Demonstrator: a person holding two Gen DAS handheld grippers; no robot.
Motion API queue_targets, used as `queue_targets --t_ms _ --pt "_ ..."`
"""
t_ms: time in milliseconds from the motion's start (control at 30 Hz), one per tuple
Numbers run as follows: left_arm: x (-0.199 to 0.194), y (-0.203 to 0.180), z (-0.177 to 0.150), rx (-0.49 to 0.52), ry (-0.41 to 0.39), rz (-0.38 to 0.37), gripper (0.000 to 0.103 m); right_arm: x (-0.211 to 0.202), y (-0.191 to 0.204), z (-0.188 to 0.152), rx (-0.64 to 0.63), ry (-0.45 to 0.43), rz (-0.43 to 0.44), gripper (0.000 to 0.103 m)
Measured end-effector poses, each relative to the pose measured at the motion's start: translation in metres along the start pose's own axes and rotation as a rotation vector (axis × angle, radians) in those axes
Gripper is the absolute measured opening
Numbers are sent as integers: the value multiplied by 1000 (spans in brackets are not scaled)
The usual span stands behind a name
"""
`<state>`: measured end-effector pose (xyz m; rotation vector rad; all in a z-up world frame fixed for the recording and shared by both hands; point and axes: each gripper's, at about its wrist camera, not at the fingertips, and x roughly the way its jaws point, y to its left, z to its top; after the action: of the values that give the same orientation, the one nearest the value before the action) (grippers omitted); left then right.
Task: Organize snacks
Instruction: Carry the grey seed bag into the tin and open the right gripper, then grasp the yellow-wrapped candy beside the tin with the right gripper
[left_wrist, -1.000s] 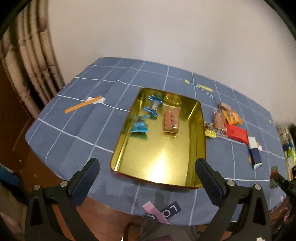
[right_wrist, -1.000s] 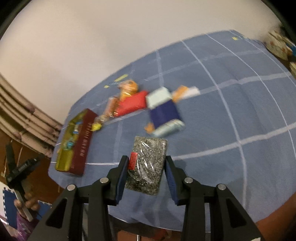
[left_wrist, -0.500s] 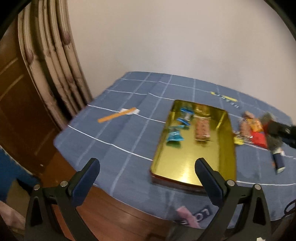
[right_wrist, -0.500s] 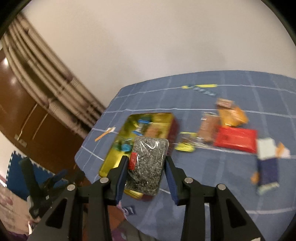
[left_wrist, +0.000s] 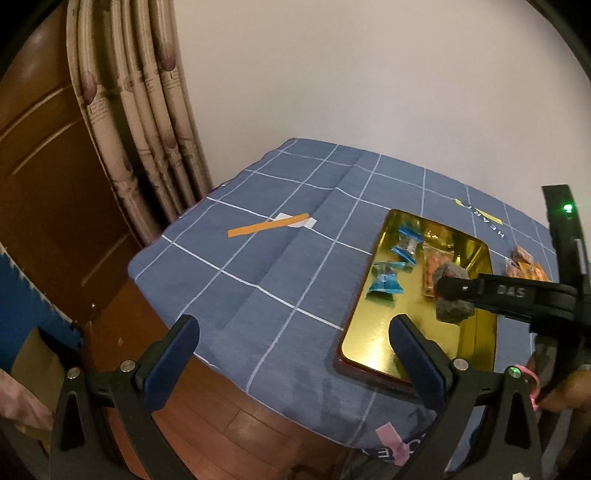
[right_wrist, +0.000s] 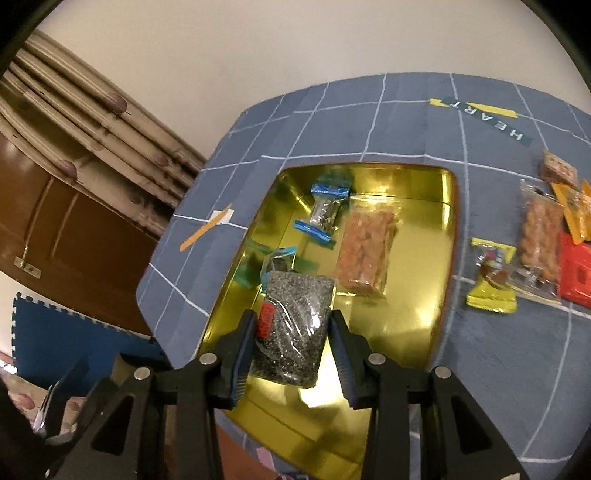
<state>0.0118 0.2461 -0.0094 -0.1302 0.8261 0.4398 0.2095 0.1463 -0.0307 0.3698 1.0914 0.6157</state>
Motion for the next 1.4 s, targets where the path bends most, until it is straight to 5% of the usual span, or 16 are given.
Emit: queue_targets --t_ms 433,700,800,900,1033,1233,1400 --pt "4 -3 -2 21 26 11 102 28 9 16 -17 23 -69 41" --pt "7 -7 -3 41 43 18 102 5 13 17 -42 -39 -48 41" --pt "7 -7 -3 40 42 21 102 -32 -4 6 -16 -138 -32 41" --pt "7 -7 -4 37 48 14 102 -69 -41 -9 -10 -199 -106 42" --pt "9 -13 -7 57 67 9 102 -86 -94 -17 -8 -147 -239 42" --pt "14 -24 -11 106 75 38 102 -72 -124 6 23 -117 -250 42" --pt "21 -22 -12 99 106 29 102 -58 -108 8 -62 -110 -205 42"
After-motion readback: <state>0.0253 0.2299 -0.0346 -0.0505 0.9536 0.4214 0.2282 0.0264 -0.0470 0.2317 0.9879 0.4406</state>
